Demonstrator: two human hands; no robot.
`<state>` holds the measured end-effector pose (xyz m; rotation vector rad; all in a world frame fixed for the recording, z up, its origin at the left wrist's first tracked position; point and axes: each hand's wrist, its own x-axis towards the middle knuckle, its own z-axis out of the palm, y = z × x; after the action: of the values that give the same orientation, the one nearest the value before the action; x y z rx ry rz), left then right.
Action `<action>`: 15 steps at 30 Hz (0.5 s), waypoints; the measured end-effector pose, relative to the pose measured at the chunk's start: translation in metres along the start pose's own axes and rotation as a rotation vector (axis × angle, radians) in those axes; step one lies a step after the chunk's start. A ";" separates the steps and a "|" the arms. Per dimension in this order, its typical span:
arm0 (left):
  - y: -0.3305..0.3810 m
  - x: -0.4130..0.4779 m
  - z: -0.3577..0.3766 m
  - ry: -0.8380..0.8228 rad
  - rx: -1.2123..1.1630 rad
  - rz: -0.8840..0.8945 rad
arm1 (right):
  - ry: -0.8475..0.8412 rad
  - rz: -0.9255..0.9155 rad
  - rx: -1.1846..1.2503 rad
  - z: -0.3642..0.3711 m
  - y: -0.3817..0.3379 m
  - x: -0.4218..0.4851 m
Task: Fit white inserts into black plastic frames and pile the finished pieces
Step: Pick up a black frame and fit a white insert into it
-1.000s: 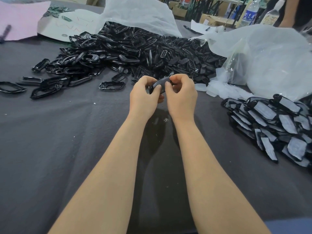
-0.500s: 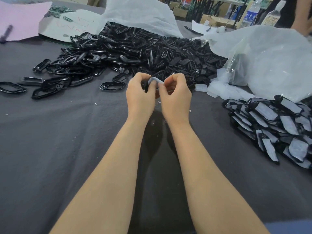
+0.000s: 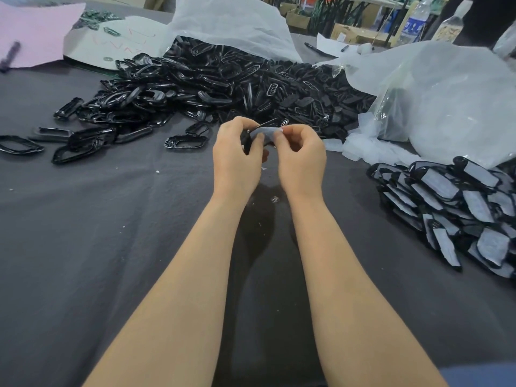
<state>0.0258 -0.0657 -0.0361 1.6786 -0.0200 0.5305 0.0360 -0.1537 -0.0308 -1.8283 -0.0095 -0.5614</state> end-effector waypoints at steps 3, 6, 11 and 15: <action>-0.001 0.000 0.000 -0.022 0.056 0.048 | -0.024 0.065 -0.004 -0.003 0.003 0.004; -0.002 0.000 0.000 -0.045 0.064 0.042 | -0.058 0.119 -0.016 -0.006 0.006 0.007; -0.002 -0.001 0.000 -0.069 0.019 0.004 | -0.126 0.241 -0.003 -0.010 0.009 0.010; -0.002 0.001 0.000 -0.093 0.003 -0.013 | -0.152 0.322 0.075 -0.012 0.009 0.012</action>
<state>0.0272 -0.0649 -0.0380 1.7044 -0.0764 0.4428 0.0449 -0.1708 -0.0311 -1.7500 0.1567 -0.1926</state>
